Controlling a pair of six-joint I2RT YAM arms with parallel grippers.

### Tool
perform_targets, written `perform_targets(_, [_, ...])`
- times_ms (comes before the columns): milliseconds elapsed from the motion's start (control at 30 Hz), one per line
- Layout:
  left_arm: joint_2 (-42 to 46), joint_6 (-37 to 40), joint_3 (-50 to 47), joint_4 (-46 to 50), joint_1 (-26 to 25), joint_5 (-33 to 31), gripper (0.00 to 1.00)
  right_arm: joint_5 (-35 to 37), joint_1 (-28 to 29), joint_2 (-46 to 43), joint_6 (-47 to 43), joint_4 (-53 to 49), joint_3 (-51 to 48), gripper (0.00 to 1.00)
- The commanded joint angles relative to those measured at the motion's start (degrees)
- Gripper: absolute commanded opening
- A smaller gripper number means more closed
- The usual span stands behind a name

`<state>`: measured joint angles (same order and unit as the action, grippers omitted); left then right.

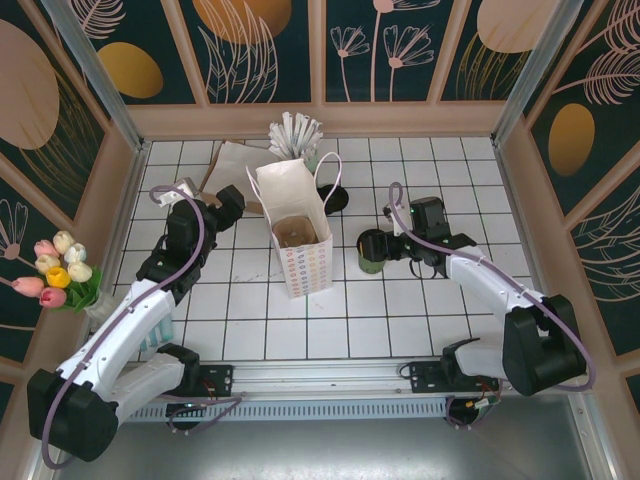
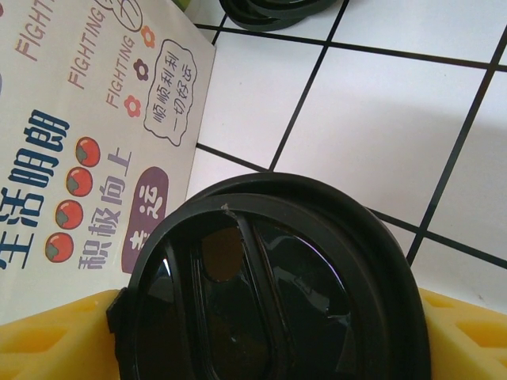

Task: Pack the takeout coffee

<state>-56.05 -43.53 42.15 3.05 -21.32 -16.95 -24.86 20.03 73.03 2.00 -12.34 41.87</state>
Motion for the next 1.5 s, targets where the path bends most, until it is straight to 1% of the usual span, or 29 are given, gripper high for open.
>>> perform_targets(0, [1.45, 0.07, -0.64, -0.94, 0.08, -0.89, 0.99, 0.32, 0.42, -0.72, -1.29, -1.01, -0.72, 0.80])
perform_targets(267, [2.09, 0.27, -1.13, -1.37, 0.12, -1.66, 0.98, 1.35, 0.45, -2.05, -1.86, -2.71, 0.28, 0.87])
perform_targets(533, [2.39, -0.32, -1.33, -0.95, 0.14, -2.85, 0.98, 2.66, 0.44, -2.66, -1.92, -4.53, 1.28, 0.99])
perform_targets(933, [2.53, -1.25, -1.84, -1.41, 0.08, -3.35, 0.98, 6.42, 0.41, -3.75, -0.38, -8.20, 4.16, 0.99])
perform_targets(1033, [2.66, -1.61, -2.13, -1.47, 0.14, -3.66, 0.98, 8.46, 0.44, -3.75, 0.56, -9.63, 5.22, 0.99])
perform_targets(1133, [2.79, -1.62, -2.16, -1.21, 0.12, -4.02, 0.98, 10.23, 0.48, -2.74, 3.66, -13.84, 9.02, 0.99])
perform_targets(1300, [2.82, -2.18, -2.07, 0.00, 0.14, -5.42, 0.99, 15.39, 1.15, 3.06, 15.35, -27.70, 19.42, 0.99])
perform_targets(1367, [2.84, -2.36, -2.14, 0.38, 0.10, -5.81, 0.98, 16.31, 1.98, 5.38, 17.03, -32.58, 22.77, 0.99])
perform_targets(1467, [2.75, -2.66, -2.01, 1.19, 0.14, -6.37, 0.98, 15.67, 4.14, 8.33, 18.36, -38.06, 27.45, 0.99])
